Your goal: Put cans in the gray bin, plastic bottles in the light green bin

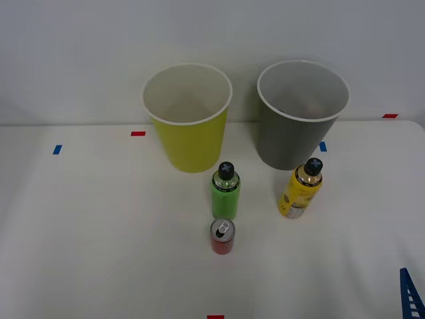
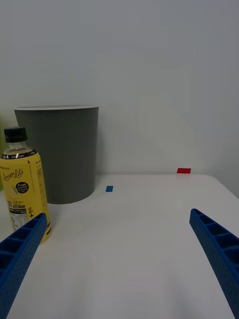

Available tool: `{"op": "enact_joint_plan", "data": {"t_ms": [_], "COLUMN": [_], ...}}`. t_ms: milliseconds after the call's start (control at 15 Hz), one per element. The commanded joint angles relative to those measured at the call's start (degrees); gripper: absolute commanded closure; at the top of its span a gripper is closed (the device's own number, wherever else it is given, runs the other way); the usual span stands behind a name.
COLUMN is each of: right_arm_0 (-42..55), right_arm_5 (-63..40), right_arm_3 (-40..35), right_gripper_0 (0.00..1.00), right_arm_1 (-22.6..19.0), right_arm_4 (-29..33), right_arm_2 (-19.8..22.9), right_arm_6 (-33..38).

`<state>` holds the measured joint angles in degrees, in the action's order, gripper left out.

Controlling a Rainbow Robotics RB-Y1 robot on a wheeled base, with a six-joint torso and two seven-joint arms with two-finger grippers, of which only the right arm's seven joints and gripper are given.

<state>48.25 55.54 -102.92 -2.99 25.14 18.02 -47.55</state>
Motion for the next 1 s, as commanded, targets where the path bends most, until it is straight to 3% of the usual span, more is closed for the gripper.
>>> {"op": "enact_joint_plan", "data": {"t_ms": [67, 1000], "right_arm_0": [0.0, 0.0], "right_arm_5": [0.01, 0.01], "right_arm_3": [0.0, 0.0], "right_gripper_0": [0.0, 0.0], "right_arm_1": [0.0, 0.0], "right_arm_4": [0.0, 0.0], "right_arm_2": [0.0, 0.0], "right_arm_6": [0.0, 0.0]}}
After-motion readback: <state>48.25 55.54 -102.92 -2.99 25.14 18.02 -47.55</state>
